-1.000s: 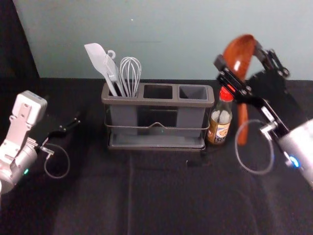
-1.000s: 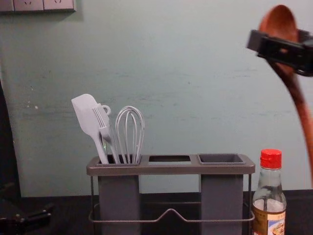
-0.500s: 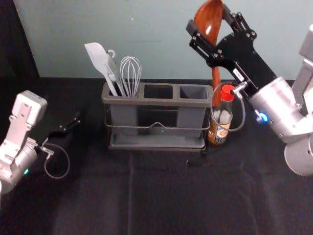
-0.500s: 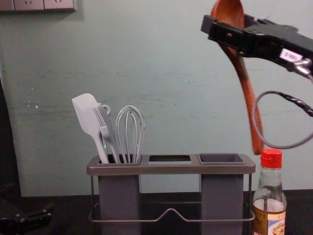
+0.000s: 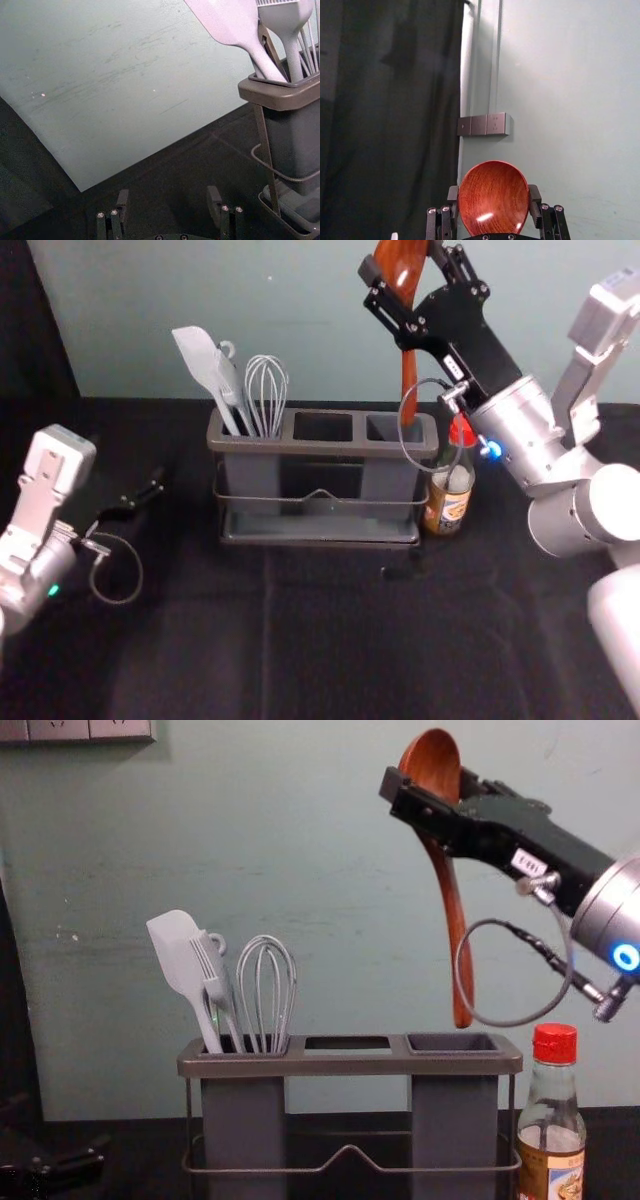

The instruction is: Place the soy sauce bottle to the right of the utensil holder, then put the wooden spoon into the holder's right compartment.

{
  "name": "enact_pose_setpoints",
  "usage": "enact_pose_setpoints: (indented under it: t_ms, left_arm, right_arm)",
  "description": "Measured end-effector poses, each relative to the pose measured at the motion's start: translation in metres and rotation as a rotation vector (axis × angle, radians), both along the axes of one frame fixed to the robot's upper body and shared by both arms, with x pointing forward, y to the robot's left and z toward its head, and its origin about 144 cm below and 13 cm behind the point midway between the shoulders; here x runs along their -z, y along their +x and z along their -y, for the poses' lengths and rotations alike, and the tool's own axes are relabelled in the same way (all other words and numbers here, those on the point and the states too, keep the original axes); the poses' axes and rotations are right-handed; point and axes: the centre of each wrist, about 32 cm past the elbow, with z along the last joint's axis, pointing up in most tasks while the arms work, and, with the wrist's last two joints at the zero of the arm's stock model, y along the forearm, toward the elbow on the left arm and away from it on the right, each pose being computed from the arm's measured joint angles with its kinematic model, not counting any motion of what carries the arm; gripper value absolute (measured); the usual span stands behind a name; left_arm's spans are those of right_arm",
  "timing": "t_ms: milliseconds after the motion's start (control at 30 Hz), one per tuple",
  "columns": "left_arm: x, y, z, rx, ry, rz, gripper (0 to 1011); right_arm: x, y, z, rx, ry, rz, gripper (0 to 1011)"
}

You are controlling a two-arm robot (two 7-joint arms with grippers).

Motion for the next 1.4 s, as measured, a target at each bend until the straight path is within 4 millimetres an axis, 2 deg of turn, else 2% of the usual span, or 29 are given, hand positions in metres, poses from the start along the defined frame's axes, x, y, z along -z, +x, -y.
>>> enact_pose_setpoints:
  t_ms: [267,700,1000,1400]
  left_arm:
    - [0.000,0.000,0.000,0.000,0.000,0.000,1000]
    - [0.000,0.000,0.000,0.000,0.000,0.000,1000]
    - [0.000,0.000,0.000,0.000,0.000,0.000,1000]
    - [0.000,0.000,0.000,0.000,0.000,0.000,1000]
  right_arm:
    - [0.031,0.013,-0.007,-0.029,0.033,0.048,837]
    - [0.076,0.009,-0.008,-0.045,0.068,0.058,838]
    - [0.096,0.002,-0.003,-0.045,0.044,0.026,838]
    - [0.108,-0.001,0.003,-0.040,0.024,-0.005,837]
